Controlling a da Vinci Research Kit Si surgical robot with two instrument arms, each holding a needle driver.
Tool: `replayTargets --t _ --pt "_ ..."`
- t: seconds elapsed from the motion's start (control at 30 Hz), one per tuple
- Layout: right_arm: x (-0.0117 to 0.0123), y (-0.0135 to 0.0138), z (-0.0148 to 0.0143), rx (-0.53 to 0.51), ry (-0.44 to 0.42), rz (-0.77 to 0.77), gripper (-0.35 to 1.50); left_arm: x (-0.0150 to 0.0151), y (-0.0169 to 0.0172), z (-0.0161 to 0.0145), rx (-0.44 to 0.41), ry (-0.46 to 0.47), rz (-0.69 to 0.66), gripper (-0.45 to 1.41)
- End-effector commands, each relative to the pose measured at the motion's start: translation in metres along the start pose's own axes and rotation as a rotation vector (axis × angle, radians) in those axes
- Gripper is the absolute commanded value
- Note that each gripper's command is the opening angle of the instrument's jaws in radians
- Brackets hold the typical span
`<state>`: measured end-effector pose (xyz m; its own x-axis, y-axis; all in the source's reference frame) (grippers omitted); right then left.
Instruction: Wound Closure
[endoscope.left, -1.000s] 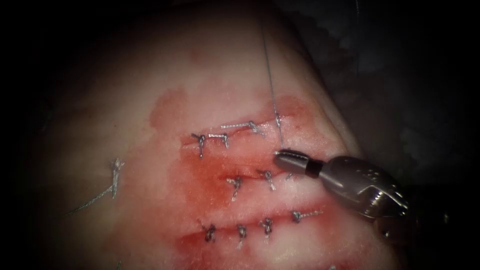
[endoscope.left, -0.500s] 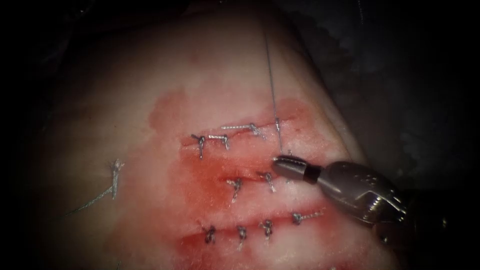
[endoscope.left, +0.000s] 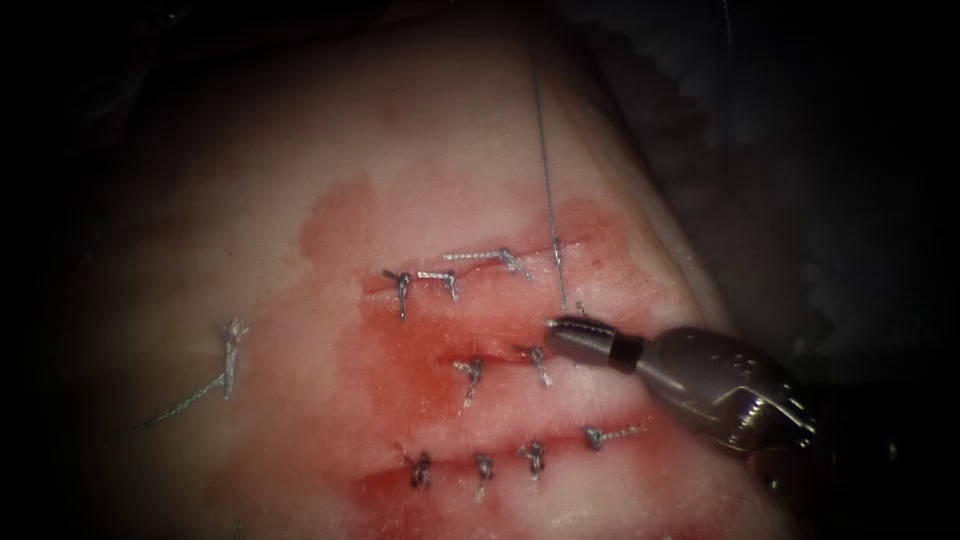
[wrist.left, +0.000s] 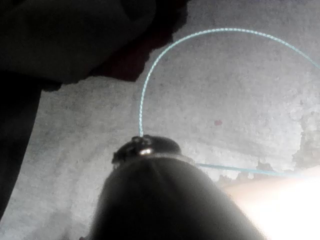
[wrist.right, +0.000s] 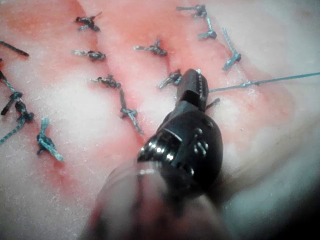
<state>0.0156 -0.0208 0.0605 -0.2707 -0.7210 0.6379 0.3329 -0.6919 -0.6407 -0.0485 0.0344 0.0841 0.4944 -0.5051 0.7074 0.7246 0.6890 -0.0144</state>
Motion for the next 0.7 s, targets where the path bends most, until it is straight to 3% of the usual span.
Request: replayTargets --t 0.03,0.43,0.5,0.53,0.57,0.6,0.7 --pt "0.0001 -0.0001 0.0009 -0.003 -0.003 -0.003 -0.35 -0.0012 0.0008 0.0007 -0.013 -0.001 -0.006 -0.45" --pt "0.0006 0.0000 0.0009 -0.007 0.012 -0.009 -0.35 -0.0016 0.0009 0.0008 -0.048 0.018 -0.015 -0.45" --pt "0.0005 0.0000 0.0009 -0.006 0.012 -0.009 -0.35 -0.0019 0.0011 0.0007 -0.014 0.015 -0.020 -0.45" --pt "-0.0001 -0.0003 0.0011 0.040 -0.028 -0.004 0.15 -0.0025 0.0014 0.0002 0.094 -0.012 -0.032 -0.45" --pt "-0.0007 -0.0007 0.0009 0.079 -0.084 0.007 0.47 -0.0029 0.0014 -0.0002 0.149 -0.039 -0.036 -0.45" --pt "-0.0018 -0.0012 0.0003 0.140 -0.167 0.001 0.96 -0.0039 0.0013 -0.0022 0.213 -0.092 -0.035 -0.45" --pt "-0.0046 -0.0020 -0.0013 0.181 -0.204 0.026 1.18 -0.0060 0.0003 -0.0052 0.248 -0.110 -0.091 -0.45"
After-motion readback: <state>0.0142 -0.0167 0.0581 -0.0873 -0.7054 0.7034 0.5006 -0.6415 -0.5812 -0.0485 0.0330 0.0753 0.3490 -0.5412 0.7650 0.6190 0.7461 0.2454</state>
